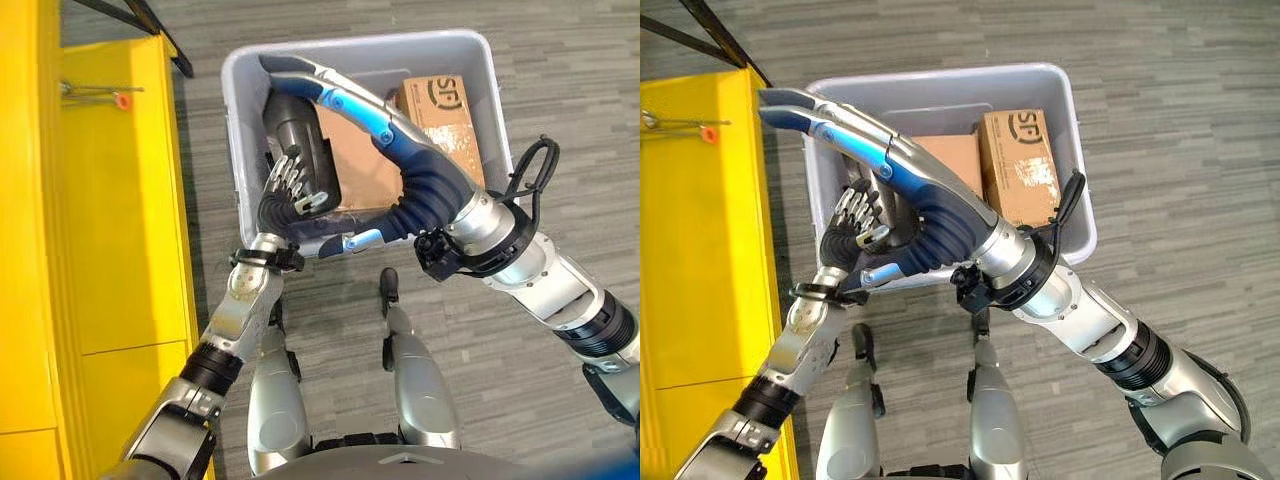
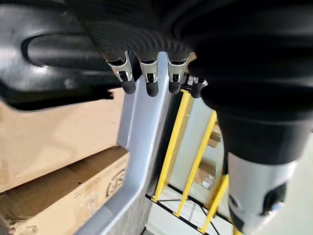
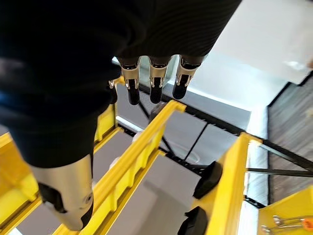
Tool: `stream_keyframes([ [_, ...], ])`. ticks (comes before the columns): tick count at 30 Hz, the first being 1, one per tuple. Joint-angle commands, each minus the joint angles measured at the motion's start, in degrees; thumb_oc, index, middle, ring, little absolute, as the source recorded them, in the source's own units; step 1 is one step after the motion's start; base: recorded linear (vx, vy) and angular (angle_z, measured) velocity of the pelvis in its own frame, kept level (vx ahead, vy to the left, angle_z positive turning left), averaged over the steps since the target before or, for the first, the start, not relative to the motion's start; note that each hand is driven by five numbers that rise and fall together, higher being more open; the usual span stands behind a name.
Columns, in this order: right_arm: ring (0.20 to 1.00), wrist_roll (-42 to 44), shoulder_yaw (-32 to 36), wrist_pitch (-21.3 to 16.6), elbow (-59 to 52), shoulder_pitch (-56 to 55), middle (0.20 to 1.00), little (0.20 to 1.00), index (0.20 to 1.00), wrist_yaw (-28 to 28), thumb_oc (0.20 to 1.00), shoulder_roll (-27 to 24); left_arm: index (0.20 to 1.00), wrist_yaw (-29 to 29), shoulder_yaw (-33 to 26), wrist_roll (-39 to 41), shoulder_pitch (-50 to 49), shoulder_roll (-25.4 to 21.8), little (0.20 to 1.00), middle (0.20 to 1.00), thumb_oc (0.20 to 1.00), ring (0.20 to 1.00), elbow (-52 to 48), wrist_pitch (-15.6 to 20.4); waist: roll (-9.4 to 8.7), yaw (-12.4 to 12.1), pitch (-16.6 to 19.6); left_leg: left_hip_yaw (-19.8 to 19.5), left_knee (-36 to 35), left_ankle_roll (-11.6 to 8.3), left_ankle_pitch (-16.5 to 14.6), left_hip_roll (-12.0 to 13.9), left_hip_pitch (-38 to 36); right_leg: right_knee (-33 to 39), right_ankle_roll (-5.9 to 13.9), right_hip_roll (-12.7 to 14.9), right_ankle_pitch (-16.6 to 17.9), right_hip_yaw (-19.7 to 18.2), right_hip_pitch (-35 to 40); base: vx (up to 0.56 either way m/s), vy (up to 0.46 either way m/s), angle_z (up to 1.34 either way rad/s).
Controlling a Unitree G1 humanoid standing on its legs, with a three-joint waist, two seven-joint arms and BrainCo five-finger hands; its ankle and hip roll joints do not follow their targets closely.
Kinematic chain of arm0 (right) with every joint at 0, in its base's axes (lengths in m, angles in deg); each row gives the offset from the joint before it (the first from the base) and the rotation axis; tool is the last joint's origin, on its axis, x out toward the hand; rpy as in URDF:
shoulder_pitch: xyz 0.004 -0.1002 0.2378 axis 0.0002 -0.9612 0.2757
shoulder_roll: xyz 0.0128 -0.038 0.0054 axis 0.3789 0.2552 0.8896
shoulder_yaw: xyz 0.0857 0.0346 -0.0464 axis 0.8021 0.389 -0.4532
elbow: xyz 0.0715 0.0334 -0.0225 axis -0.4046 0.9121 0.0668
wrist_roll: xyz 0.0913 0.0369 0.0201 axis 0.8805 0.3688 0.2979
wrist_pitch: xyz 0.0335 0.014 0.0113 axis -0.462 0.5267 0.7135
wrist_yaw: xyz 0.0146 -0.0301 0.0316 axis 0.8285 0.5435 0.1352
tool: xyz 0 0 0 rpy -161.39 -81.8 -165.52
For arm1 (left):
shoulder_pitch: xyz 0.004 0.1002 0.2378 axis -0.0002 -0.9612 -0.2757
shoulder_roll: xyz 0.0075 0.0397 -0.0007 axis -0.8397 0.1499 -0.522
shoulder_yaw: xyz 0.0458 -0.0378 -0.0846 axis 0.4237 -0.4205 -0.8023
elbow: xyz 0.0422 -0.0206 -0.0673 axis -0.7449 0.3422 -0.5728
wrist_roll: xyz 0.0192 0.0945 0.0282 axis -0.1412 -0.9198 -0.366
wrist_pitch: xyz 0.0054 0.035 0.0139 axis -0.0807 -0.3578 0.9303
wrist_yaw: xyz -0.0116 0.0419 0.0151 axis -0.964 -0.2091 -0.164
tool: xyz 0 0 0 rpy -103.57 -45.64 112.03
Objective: Move parts from the plastic box to the shelf.
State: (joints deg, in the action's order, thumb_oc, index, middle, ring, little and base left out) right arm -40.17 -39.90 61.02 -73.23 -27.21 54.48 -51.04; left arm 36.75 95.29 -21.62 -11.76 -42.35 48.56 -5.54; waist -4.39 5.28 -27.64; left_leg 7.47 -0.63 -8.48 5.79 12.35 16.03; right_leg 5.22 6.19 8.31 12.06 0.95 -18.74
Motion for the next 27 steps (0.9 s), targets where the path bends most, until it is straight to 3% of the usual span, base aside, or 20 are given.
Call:
stream_keyframes([
  [1,1.000,-0.3,2.9,-1.9,-3.7,2.5,1.000,1.000,1.000,2.7,1.000,1.6,1.000,4.5,0.9,-4.3,1.3,-1.3,1.000,1.000,1.000,1.000,0.8,4.1,-1.08,-0.1,1.6,1.9,4.6,1.52,-1.0,1.8,2.6,-11.2,3.84,6.4,-8.1,-2.9,-3.8,-0.09,-0.052,-0.08],
  [4,1.000,-0.4,3.6,-2.1,-3.6,0.4,1.000,1.000,1.000,4.3,1.000,2.5,1.000,9.7,-0.3,-6.0,6.2,0.2,1.000,1.000,1.000,1.000,4.2,4.7,-1.43,0.6,-0.4,1.7,4.9,1.20,-0.3,1.8,5.6,-11.5,3.71,6.2,-7.6,-2.8,-6.7,-0.08,-0.048,-0.04],
  [12,1.000,-2.9,5.5,-2.3,-2.1,-2.5,1.000,1.000,1.000,7.2,1.000,2.1,1.000,14.7,-2.8,-9.4,7.6,-0.4,1.000,1.000,1.000,1.000,2.8,6.0,-1.29,0.7,-2.1,1.3,5.1,1.03,-0.2,1.7,8.3,-12.1,3.65,5.9,-7.4,-2.6,-9.3,-0.01,-0.005,0.00],
  [18,1.000,-1.6,7.5,-2.7,2.6,-6.1,1.000,1.000,1.000,9.2,1.000,2.0,1.000,19.2,-2.7,-15.0,11.7,-1.2,1.000,1.000,1.000,1.000,4.8,5.5,-1.41,1.1,-1.8,0.7,5.2,0.93,0.1,1.4,11.1,-12.0,3.53,5.8,-7.2,-2.2,-11.6,0.00,0.000,0.00],
  [27,1.000,0.3,7.9,-3.3,4.8,-7.4,1.000,1.000,1.000,10.1,1.000,2.4,1.000,20.7,0.4,-15.3,18.5,-0.5,1.000,1.000,1.000,1.000,10.8,5.1,-1.69,2.1,-0.9,0.2,5.9,0.81,0.1,1.3,14.0,-12.2,3.31,5.3,-7.2,-2.5,-14.0,0.00,0.000,0.00],
])
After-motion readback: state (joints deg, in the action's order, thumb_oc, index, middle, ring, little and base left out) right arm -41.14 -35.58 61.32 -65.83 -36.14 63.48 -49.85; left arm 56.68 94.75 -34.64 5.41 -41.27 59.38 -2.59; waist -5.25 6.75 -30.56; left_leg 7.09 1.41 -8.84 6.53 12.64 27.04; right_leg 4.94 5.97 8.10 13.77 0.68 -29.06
